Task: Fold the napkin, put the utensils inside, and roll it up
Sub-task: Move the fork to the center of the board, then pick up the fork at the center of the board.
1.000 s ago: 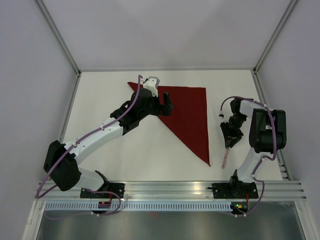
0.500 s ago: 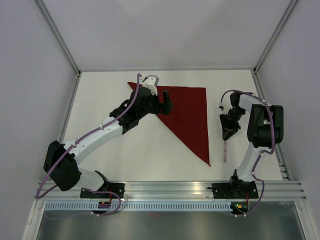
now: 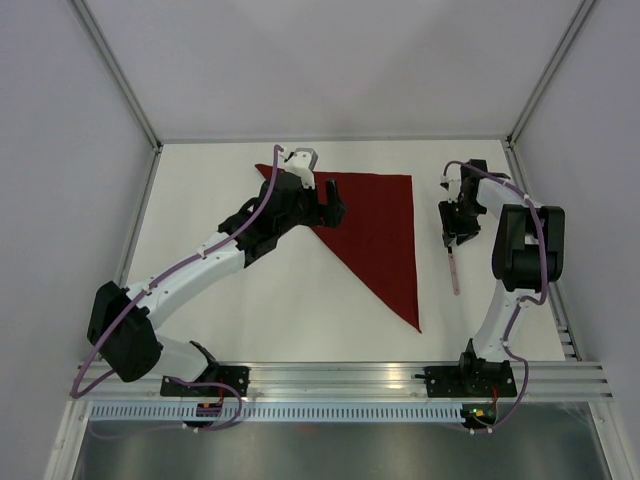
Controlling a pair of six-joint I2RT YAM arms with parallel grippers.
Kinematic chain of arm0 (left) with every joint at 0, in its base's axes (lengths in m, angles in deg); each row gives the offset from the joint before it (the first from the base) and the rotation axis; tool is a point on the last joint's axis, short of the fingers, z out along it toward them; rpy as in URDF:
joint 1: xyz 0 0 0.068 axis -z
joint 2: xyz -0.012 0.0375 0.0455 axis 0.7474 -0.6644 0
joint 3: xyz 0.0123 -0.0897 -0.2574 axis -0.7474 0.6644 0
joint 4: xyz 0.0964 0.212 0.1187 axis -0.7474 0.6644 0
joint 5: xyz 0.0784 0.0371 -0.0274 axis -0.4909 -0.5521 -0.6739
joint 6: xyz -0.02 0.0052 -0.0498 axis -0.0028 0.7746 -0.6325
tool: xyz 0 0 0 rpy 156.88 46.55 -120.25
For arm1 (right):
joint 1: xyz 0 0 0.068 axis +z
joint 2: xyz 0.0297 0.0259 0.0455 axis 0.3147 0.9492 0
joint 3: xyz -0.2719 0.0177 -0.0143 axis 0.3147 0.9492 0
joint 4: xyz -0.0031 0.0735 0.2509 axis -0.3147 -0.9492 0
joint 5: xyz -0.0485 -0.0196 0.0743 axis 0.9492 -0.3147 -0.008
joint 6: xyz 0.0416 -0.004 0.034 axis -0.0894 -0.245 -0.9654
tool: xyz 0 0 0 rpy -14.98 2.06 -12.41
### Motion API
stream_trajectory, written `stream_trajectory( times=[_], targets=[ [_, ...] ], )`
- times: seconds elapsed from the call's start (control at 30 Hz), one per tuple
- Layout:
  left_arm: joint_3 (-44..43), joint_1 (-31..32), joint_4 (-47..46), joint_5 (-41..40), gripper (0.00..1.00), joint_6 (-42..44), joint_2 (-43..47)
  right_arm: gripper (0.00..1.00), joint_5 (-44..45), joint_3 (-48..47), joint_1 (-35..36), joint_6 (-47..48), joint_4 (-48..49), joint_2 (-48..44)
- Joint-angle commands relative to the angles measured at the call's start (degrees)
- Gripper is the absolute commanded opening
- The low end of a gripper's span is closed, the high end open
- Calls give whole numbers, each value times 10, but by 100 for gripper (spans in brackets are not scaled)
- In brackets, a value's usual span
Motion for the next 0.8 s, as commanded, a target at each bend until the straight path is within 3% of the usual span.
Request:
stream_trajectory(
  times=[0.0,0.4,0.63,0.77],
  targets=[
    [-26,-3,-1,9,100,25,-2,46,31,44,2,10,20,-37],
    [-21,-3,-1,16,100,16,6,45,17,114,3,8,26,-94],
    [-17,-3,1,10,100,15,14,30,22,148,4,8,50,-105],
    [-20,-3,8,2,100,14,19,5,26,151,5,11,62,-108]
  ],
)
